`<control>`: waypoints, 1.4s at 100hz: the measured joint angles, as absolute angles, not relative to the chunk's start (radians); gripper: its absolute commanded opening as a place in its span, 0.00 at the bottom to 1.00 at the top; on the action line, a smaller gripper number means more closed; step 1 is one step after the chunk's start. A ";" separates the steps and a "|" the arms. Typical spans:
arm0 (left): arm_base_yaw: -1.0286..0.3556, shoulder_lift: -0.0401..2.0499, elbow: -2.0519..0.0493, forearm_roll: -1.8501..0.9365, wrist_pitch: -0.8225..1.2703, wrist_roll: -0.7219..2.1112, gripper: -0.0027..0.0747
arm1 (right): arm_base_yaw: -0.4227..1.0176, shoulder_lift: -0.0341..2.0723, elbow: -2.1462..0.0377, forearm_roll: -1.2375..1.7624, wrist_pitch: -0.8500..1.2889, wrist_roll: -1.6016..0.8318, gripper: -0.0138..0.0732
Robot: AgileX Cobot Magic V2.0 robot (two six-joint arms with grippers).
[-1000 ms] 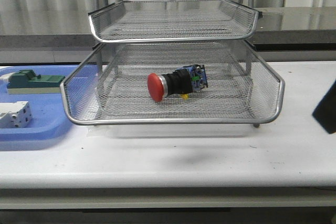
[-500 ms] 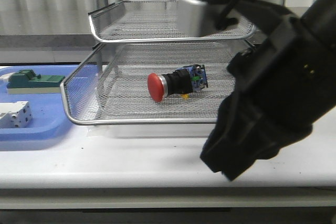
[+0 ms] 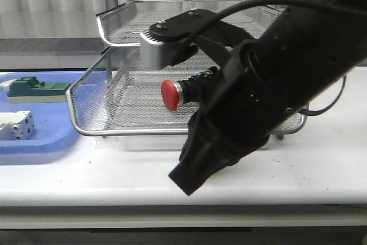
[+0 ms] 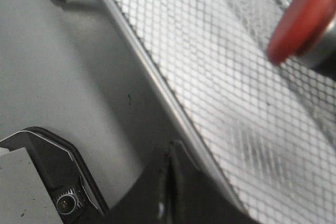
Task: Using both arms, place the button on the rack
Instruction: 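Push the middle mesh tray back into the rack with the right gripper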
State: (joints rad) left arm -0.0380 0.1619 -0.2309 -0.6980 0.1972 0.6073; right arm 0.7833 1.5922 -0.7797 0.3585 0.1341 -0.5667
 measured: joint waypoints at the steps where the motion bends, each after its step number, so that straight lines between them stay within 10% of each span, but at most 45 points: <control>1: -0.038 0.162 -0.231 -0.698 0.197 0.607 0.01 | 0.785 1.597 -0.782 0.356 0.136 -0.567 0.08; 140: -0.038 0.162 -0.231 -0.698 0.197 0.607 0.01 | 0.495 1.632 -1.001 0.320 0.228 -0.569 0.09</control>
